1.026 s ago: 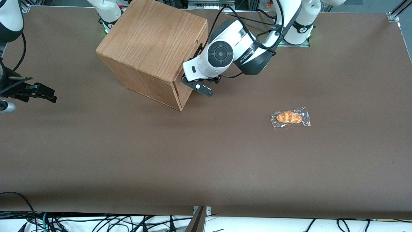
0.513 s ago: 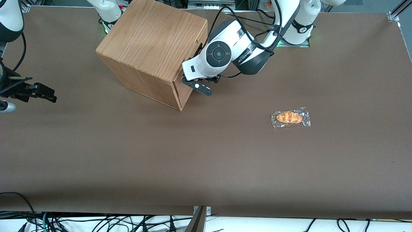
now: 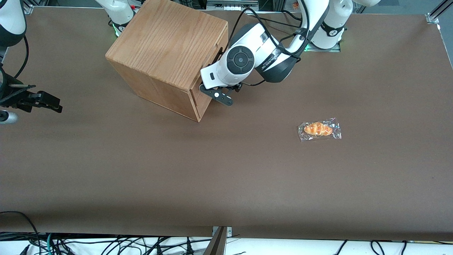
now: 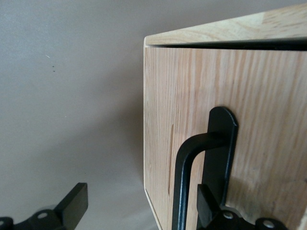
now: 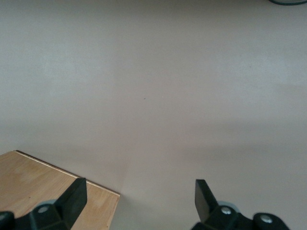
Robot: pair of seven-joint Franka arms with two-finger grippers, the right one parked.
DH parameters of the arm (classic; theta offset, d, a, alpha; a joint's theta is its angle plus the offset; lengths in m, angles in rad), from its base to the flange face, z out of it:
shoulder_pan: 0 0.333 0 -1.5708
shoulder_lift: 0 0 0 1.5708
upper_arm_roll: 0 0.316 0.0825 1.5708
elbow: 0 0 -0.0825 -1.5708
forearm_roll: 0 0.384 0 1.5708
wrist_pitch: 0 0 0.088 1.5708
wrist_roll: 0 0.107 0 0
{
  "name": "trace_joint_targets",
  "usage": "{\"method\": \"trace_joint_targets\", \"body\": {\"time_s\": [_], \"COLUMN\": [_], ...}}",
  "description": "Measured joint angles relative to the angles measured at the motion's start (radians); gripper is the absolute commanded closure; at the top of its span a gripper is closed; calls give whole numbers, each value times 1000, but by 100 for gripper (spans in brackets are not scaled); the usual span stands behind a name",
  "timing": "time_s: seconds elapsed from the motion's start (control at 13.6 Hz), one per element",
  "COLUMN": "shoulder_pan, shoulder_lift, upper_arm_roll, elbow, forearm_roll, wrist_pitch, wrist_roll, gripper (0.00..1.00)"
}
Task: Open top drawer with left arm
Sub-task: 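Close the left gripper around the black bar handle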
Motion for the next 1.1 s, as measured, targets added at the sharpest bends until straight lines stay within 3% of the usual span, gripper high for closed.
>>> {"method": "trace_joint_targets", "body": {"time_s": [1.1], "shoulder_pan": [-18], "shoulder_lift": [-5], "upper_arm_roll": [1], "elbow": [-1], "forearm_roll": [33], "wrist_pitch": [-13], "wrist_roll": [-4], "gripper": [0]}}
